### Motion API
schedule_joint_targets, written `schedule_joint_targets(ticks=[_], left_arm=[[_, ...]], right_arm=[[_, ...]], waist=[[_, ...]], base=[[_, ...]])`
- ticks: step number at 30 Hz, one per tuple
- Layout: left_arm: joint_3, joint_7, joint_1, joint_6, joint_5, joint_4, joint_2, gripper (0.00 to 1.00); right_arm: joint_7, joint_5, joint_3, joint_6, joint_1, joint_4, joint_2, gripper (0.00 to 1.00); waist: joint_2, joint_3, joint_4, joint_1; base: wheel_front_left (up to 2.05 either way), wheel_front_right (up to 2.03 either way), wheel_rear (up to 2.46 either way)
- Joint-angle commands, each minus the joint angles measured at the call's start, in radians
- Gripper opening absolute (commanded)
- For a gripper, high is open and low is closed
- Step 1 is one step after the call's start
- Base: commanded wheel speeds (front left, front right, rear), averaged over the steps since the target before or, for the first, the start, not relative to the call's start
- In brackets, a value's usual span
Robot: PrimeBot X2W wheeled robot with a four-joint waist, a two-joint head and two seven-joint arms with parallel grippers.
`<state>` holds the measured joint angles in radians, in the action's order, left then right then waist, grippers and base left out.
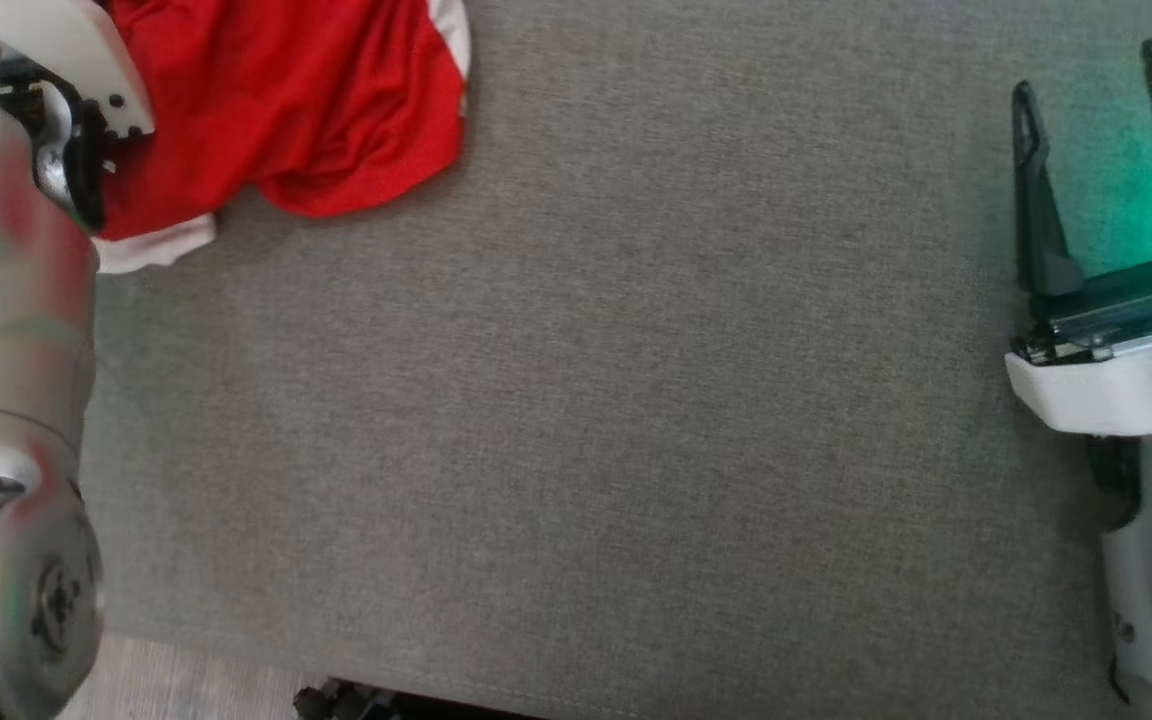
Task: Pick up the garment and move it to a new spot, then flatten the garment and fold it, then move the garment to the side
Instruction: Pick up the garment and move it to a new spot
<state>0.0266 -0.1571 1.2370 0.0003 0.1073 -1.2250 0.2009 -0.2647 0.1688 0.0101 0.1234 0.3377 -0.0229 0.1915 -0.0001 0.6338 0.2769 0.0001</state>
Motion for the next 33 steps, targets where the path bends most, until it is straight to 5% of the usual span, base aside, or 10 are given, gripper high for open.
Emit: schedule_joint_targets(ticks=[1,2,3,4,11,20,33], left_arm=[[0.010,-0.002,0.026,0.001,0.005,0.005,0.069,1.00],[0.008,-0.001,0.028,-0.008,0.007,-0.003,0.071,1.00],[0.004,0.000,0.032,-0.018,0.007,-0.009,0.074,0.58],[0.001,0.003,0.036,-0.033,0.009,-0.014,0.074,0.00],[-0.056,0.144,0.101,-0.052,-0.032,0.008,0.093,0.00],[-0.175,0.257,0.205,-0.095,-0.119,0.057,0.124,0.00],[-0.416,0.230,0.286,-0.130,-0.116,0.203,0.033,0.00]], right_arm=[[0.003,0.005,0.007,0.007,-0.030,-0.008,-0.005,1.00],[0.003,0.005,0.004,0.007,-0.029,-0.009,-0.005,1.00],[0.003,0.004,0.000,0.007,-0.026,-0.008,-0.005,1.00],[0.003,0.003,-0.003,0.007,-0.022,-0.007,-0.007,1.00],[0.003,0.000,0.001,0.007,-0.002,0.012,-0.029,1.00],[0.003,-0.031,0.006,0.007,-0.007,0.049,-0.092,1.00],[0.003,-0.134,0.008,0.007,-0.083,0.066,-0.140,1.00]], waist=[[0.0001,0.018,-0.013,-0.0001],[0.0001,0.021,-0.013,-0.0001],[0.0001,0.024,-0.012,-0.0001],[0.0001,0.026,-0.011,-0.0001],[0.0001,0.001,-0.004,-0.0001],[0.0001,-0.172,-0.053,-0.0001],[0.0001,-0.429,-0.256,-0.0001]], base=[[0.00,0.00,0.00],[0.00,0.00,0.00],[0.00,0.00,0.00],[0.00,0.00,0.00],[0.00,0.00,0.00],[0.00,0.00,0.00],[0.00,0.00,0.00]])
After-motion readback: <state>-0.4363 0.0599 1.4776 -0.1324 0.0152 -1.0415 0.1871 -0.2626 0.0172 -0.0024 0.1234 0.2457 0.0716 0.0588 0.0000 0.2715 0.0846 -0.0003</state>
